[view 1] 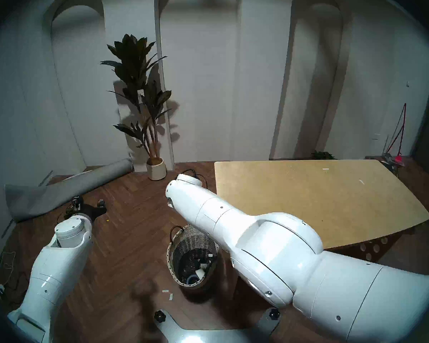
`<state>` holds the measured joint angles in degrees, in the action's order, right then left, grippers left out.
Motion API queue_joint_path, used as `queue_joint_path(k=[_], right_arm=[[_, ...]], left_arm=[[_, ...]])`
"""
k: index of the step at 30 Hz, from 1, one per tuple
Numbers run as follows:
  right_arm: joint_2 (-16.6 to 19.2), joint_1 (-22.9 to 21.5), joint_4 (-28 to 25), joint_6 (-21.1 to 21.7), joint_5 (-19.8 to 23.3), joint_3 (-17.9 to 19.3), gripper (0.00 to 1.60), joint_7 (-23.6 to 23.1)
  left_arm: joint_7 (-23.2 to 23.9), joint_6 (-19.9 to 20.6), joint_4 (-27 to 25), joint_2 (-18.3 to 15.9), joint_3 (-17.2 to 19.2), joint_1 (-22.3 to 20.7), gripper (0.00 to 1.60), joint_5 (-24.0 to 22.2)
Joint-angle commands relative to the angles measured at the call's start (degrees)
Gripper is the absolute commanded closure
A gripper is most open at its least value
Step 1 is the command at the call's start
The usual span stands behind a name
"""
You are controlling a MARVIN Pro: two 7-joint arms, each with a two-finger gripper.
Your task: Load the items into the basket from the rear
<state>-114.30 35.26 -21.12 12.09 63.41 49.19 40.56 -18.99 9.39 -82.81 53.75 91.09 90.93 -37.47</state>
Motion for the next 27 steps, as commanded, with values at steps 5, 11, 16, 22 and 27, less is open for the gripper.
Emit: queue_joint_path(k=[5, 11, 16, 22, 27], right_arm=[[1.49, -5.22, -7.44, -2.34, -8.21, -7.81, 0.00, -2.72], [5.32, -5.81, -8.48, -3.57, -12.49, -11.19, 0.00, -1.82], [9.09, -5.95, -8.57, -4.16, -15.06, -12.92, 0.00, -1.29], [12.54, -5.36, -8.44, -5.14, -16.28, -13.31, 0.00, -0.23], [16.16, -4.27, -8.51, -5.59, -16.78, -13.78, 0.00, 0.25]], left_arm=[[-0.10, -5.04, -5.03, -0.15, 0.23, -1.66, 0.00, 2.38], [0.21, -6.01, -6.29, 0.14, -0.27, -2.41, 0.00, 3.04], [1.03, -6.74, -7.57, 0.38, -1.04, -2.64, 0.00, 3.42], [1.98, -7.35, -8.83, 0.74, -2.76, -3.05, 0.00, 4.05], [2.86, -7.67, -9.49, 0.85, -4.18, -3.83, 0.00, 4.34]])
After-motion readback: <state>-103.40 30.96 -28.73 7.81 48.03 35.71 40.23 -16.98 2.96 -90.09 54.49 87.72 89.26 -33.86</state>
